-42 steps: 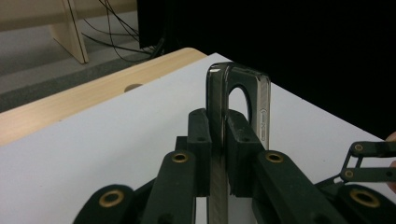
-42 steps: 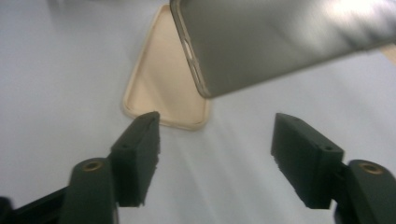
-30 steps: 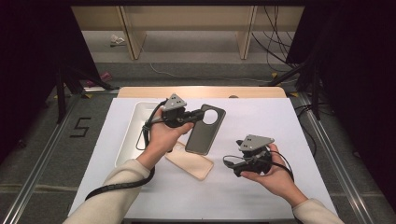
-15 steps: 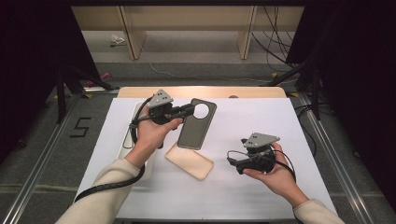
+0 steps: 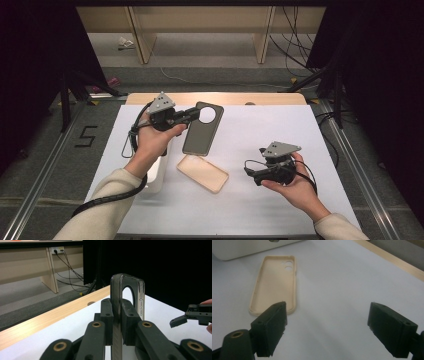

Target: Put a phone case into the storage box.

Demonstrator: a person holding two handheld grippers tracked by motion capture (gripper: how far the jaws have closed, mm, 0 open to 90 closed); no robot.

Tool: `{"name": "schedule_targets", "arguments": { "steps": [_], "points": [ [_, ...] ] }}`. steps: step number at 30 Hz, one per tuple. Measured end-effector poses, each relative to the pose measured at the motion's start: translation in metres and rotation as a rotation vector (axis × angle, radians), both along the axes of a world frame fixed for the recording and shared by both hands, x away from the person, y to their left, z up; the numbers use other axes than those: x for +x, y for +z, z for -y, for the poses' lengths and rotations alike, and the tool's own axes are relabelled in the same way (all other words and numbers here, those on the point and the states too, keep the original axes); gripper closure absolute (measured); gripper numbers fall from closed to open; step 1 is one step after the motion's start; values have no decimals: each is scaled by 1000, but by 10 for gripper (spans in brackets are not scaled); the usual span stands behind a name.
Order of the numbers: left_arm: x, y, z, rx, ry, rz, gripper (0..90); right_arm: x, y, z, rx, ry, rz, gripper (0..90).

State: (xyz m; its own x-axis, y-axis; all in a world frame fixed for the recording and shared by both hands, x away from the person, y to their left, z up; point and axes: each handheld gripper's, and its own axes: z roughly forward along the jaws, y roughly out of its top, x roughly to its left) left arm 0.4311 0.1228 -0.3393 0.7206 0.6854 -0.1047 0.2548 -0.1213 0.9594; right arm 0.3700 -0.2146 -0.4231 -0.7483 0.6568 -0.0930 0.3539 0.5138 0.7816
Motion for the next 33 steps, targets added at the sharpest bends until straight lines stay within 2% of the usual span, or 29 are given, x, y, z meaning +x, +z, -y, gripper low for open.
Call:
{"name": "schedule_targets", "arguments": {
  "steps": [3,13,21,33],
  "points": [
    [0,1,-4,-10,5,4,816,0,0,1,3,-6,-1,167],
    [2,3,-21,8,33,26,816,1,1,2,27,-12,-3,167],
    [5,4,-36,-18,63,30,816,1,1,3,35,-15,6,166],
    [10,10,-55,-18,92,61,816,1,1,3,39,-16,6,167]
  ]
}}
